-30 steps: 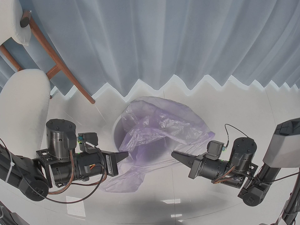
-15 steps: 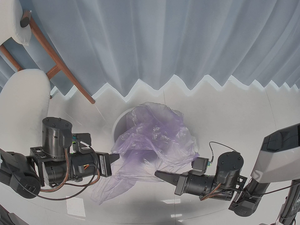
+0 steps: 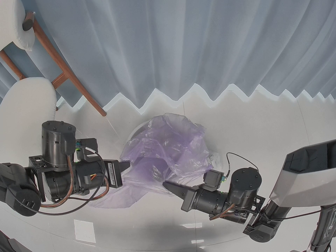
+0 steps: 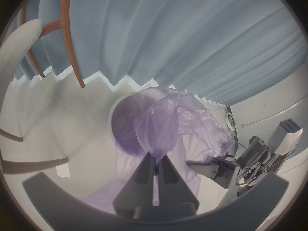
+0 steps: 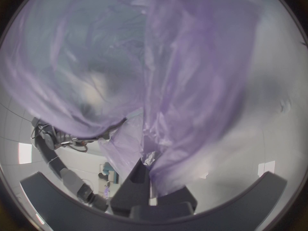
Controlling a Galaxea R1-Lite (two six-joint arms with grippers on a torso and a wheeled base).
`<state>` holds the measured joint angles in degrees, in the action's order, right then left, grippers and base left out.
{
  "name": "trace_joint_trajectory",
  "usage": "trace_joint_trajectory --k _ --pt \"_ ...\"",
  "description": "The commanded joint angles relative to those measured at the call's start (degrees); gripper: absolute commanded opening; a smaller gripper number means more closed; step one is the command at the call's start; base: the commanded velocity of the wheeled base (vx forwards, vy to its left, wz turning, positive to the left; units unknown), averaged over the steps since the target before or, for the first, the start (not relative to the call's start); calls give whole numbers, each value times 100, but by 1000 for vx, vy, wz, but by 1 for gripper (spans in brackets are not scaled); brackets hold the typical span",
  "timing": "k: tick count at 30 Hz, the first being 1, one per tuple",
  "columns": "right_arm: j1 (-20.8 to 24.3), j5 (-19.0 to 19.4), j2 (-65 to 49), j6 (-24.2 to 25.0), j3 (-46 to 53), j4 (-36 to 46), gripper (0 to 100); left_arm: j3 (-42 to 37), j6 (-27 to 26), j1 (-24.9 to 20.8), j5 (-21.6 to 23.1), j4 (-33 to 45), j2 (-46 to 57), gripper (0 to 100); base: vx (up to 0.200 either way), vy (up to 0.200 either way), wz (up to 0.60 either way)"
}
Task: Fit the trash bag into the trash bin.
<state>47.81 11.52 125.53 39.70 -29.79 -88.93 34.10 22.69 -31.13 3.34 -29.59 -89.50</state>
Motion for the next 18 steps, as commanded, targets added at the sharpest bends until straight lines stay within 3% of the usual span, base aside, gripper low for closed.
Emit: trace_joint_trajectory --k 1,8,9,15,18 --pt "-123 -168 183 -174 -343 -98 0 150 -1 134 18 -21 -6 0 0 0 0" --pt "-141 -168 51 -147 -387 -107 0 167 -1 196 -44 -3 -15 0 0 0 0" --pt "-132 -168 33 -156 -369 -107 100 159 -1 204 -35 -3 -15 0 0 0 0" --pt "-202 -71 -705 -147 17 -98 100 141 -10 266 -26 23 -15 0 0 0 0" --pt "-782 641 -1391 -191 404 -81 100 150 -36 354 -44 23 -23 0 0 0 0"
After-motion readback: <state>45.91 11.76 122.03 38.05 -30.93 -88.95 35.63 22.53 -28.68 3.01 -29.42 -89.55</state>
